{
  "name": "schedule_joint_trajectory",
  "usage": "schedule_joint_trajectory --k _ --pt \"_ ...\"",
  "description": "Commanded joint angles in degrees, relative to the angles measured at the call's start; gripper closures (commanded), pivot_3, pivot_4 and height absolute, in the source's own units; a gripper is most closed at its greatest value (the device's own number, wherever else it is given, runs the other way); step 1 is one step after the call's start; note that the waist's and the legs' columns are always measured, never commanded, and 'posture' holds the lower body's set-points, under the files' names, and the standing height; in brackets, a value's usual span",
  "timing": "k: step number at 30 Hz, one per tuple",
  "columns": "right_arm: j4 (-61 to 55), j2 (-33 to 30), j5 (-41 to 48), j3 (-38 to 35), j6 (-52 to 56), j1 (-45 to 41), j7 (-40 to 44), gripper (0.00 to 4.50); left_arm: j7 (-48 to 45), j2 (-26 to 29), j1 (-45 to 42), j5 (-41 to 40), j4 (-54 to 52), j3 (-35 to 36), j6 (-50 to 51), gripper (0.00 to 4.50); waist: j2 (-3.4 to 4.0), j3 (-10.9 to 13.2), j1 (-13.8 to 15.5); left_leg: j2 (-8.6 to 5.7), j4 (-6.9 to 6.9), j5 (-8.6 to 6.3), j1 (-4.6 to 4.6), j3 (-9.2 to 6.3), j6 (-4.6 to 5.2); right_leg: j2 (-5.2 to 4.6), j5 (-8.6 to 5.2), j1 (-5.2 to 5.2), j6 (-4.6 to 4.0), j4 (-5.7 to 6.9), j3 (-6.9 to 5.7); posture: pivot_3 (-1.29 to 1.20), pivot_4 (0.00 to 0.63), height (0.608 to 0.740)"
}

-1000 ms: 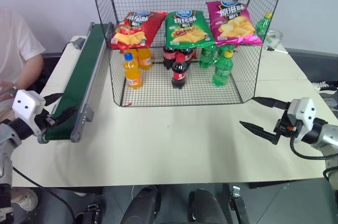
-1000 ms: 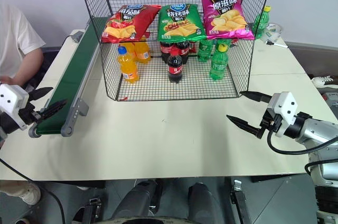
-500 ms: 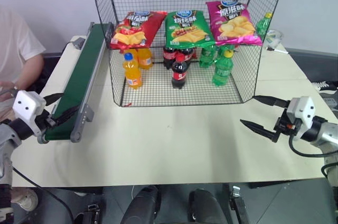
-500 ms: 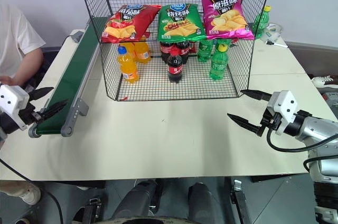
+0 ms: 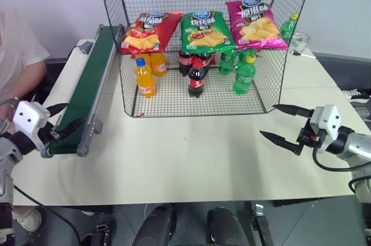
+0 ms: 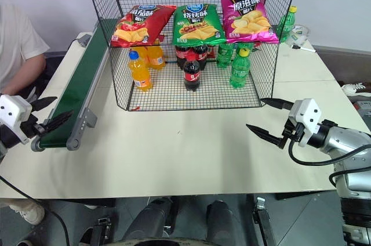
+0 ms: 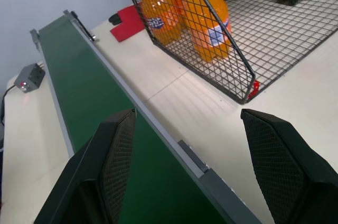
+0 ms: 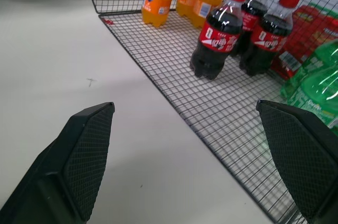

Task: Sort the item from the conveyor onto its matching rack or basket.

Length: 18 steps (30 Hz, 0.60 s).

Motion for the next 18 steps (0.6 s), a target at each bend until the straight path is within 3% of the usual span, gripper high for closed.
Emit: schedule_joint_trajectory --k 1,18 --pt "-0.66 -0.08 0.27 -0.4 -0.86 -0.89 0.05 0.0 0.47 -0.23 1.05 -0.66 -1.65 1.18 -1.16 1.19 0.0 0.0 -0.01 0.0 0.0 0.0 0.0 0.0 0.0 0.0 0.0 0.0 0.0 0.0 0.0 0.0 0.15 0.74" --pt "-0.87 0.07 -0.92 0.58 -0.82 -1.86 -0.57 0.0 1.18 -1.04 1.41 -0.64 -2.4 0.54 -0.43 1.19 -0.01 0.02 0.0 0.0 0.0 0.0 -0.03 -0.01 0.0 0.0 0.0 -0.03 0.0 -0.01 0.0 0.0 0.15 0.74"
